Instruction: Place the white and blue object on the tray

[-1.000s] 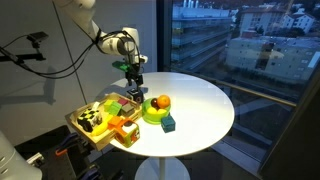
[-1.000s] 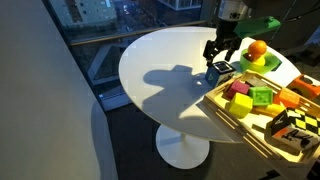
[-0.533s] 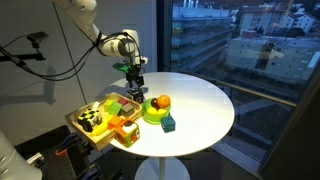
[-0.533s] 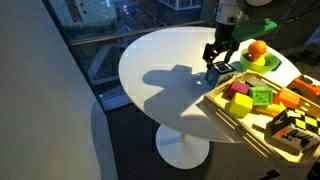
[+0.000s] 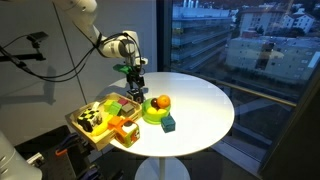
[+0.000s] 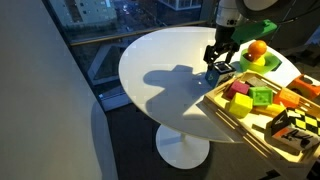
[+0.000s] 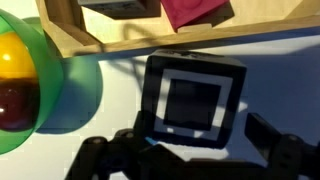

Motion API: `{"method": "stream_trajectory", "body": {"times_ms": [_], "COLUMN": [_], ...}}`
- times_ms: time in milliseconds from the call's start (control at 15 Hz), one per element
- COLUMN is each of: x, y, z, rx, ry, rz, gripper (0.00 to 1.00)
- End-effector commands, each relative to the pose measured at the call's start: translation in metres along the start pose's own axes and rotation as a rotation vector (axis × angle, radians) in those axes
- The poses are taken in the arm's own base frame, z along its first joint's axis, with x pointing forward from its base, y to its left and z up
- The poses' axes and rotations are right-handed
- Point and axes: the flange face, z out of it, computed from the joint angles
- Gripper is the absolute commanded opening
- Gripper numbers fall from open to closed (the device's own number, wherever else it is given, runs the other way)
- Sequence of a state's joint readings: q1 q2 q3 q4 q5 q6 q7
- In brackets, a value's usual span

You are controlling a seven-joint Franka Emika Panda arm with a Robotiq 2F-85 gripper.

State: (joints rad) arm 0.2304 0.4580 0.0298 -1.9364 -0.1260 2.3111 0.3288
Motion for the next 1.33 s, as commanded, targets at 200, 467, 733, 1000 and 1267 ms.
{"method": "stream_trajectory", "body": {"times_ms": [200, 467, 733, 1000, 1267], "x": [0.005, 0.006, 0.004, -0.002, -0.007], "y": [0.005, 0.009, 0.009, 0.01, 0.013], "z": [0.012, 0.015, 0.003, -0.018, -0.04], "rx": [-0.046, -0.05, -0.046, -0.042, -0.032], "ry": [-0.021, -0.027, -0.022, -0.02, -0.013], "rz": [0.022, 0.041, 0.054, 0.056, 0.055], "gripper": [1.0, 0.73, 0.43, 0.18, 0.08]}}
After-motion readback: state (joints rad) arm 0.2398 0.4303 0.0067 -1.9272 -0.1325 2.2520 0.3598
